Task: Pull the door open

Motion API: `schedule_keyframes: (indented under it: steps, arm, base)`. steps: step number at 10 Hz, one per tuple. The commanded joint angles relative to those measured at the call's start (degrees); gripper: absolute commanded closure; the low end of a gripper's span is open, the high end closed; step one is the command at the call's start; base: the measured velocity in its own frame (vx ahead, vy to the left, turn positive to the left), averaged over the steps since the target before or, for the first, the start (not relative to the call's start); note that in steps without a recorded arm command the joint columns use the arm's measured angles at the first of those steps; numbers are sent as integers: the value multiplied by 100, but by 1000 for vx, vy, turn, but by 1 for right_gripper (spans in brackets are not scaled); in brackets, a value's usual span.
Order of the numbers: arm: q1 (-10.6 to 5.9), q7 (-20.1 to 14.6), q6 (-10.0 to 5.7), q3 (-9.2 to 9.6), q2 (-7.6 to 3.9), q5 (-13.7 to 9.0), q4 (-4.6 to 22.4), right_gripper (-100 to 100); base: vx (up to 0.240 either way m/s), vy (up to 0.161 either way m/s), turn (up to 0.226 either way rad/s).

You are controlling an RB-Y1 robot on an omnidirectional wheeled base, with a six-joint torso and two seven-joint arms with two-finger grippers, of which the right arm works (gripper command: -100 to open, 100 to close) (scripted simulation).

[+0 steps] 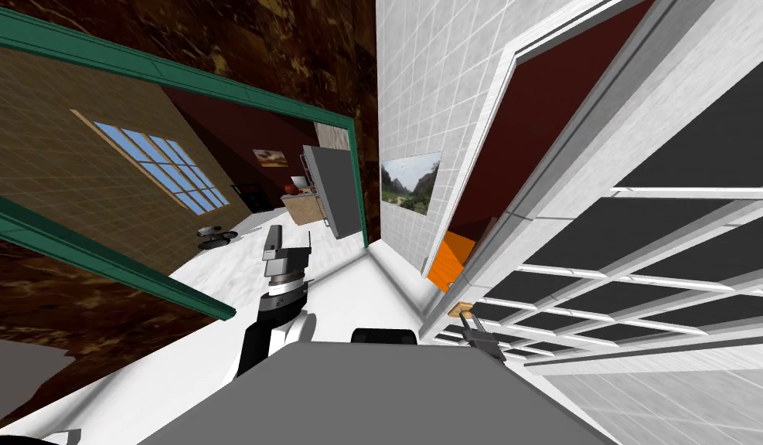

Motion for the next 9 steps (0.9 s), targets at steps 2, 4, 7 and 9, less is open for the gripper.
schedule_keyframes:
  steps: [2, 4, 7, 9]
  arm:
    - [-12, -117, -120, 99, -46, 53, 126, 100]
    - [-37, -203, -211, 160, -92, 87, 219, 100]
    - [-67, -304, -319, 233, -146, 127, 330, 100]
    - [-92, -337, -353, 259, -155, 139, 387, 100]
  base:
    - [-184, -44, 129]
    - [-211, -31, 134]
    - [-204, -23, 104]
    - [-127, -23, 81]
